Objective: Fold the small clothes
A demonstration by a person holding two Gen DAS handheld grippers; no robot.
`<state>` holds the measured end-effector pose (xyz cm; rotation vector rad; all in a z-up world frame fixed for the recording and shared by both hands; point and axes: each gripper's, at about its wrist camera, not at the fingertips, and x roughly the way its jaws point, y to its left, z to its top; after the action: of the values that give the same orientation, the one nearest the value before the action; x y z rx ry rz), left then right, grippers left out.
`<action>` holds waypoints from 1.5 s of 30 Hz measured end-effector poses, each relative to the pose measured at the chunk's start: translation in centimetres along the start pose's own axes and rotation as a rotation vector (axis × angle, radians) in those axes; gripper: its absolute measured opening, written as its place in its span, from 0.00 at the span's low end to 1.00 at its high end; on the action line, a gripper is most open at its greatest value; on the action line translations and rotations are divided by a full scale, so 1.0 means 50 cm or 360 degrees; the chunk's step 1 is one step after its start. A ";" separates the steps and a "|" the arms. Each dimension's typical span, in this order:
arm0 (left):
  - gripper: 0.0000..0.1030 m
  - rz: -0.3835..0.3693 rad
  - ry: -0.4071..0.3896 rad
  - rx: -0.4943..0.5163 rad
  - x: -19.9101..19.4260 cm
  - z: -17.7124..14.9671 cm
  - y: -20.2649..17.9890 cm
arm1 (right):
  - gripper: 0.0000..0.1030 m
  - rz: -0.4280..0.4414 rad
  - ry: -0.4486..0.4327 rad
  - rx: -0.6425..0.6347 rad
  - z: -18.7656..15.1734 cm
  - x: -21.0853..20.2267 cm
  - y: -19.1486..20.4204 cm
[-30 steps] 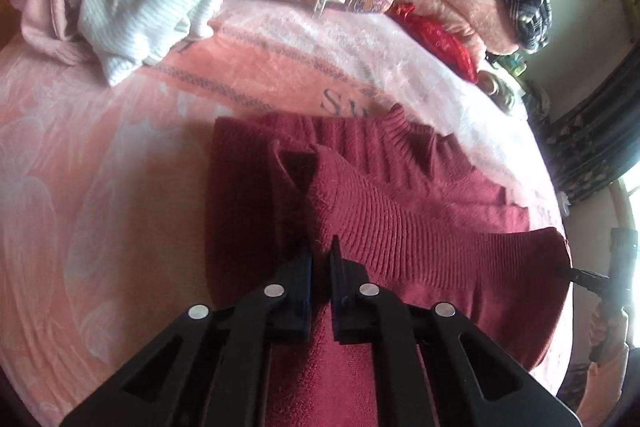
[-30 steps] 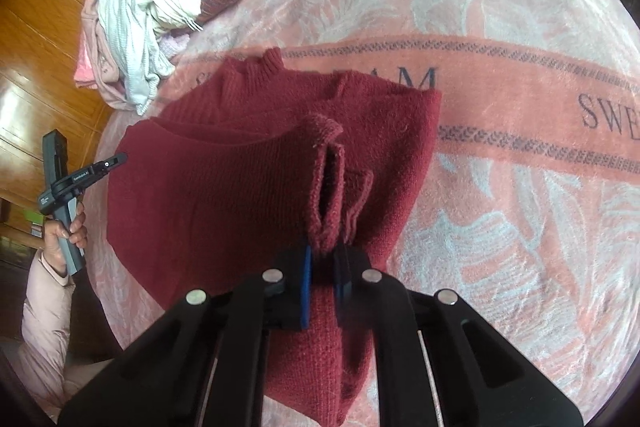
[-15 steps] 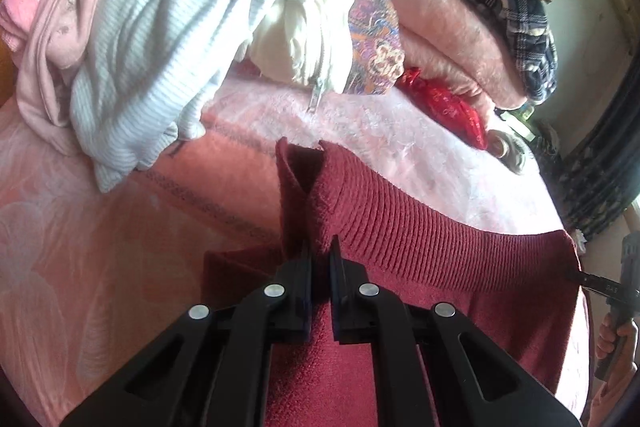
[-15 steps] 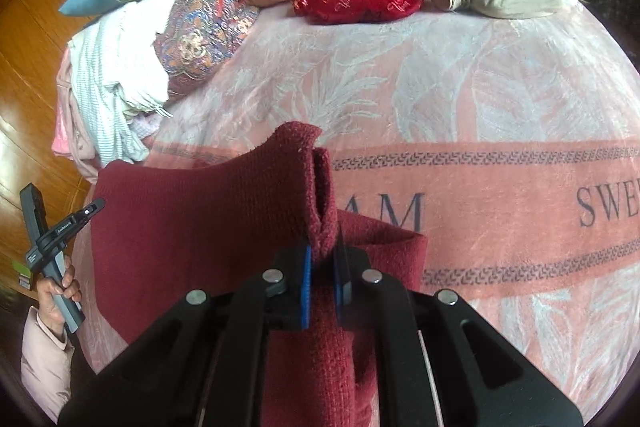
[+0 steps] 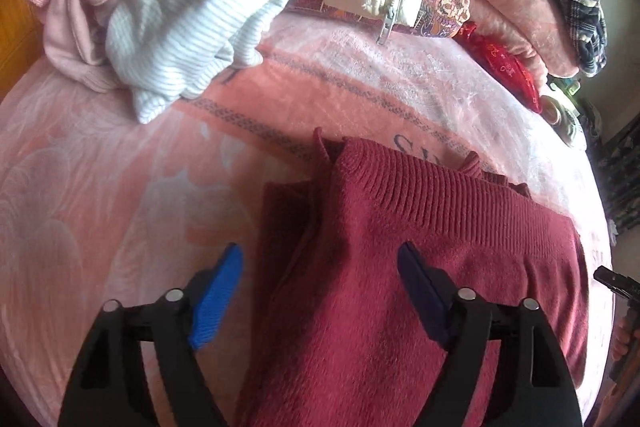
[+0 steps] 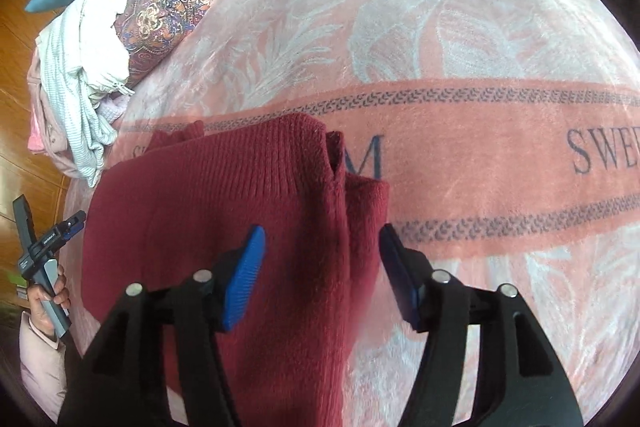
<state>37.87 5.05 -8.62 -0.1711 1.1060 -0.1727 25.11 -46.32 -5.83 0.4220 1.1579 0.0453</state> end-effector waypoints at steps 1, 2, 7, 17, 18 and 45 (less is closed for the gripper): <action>0.83 -0.0018 0.0016 0.0006 -0.017 -0.008 0.006 | 0.59 0.0005 0.0031 -0.0013 -0.014 -0.014 0.002; 0.86 -0.0039 0.0047 0.0006 -0.030 -0.017 0.016 | 0.59 -0.0001 0.0051 -0.0015 -0.030 -0.024 0.004; 0.86 -0.0127 0.0186 -0.0129 -0.062 -0.087 0.095 | 0.67 0.0021 0.0169 -0.0015 -0.121 -0.054 0.004; 0.86 -0.0138 0.0295 -0.0032 -0.030 -0.142 0.088 | 0.70 0.0087 0.0342 0.0036 -0.167 0.025 -0.002; 0.86 -0.0146 0.0311 -0.0034 -0.022 -0.145 0.086 | 0.70 0.0086 0.0360 0.0043 -0.167 0.037 -0.005; 0.24 -0.0449 0.0499 0.0003 -0.060 -0.186 -0.007 | 0.19 0.0292 0.0325 -0.0024 -0.202 -0.059 0.035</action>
<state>28.19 4.88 -10.00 -0.3061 1.3910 -0.4649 15.16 -42.43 -5.99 0.5180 1.3160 0.2618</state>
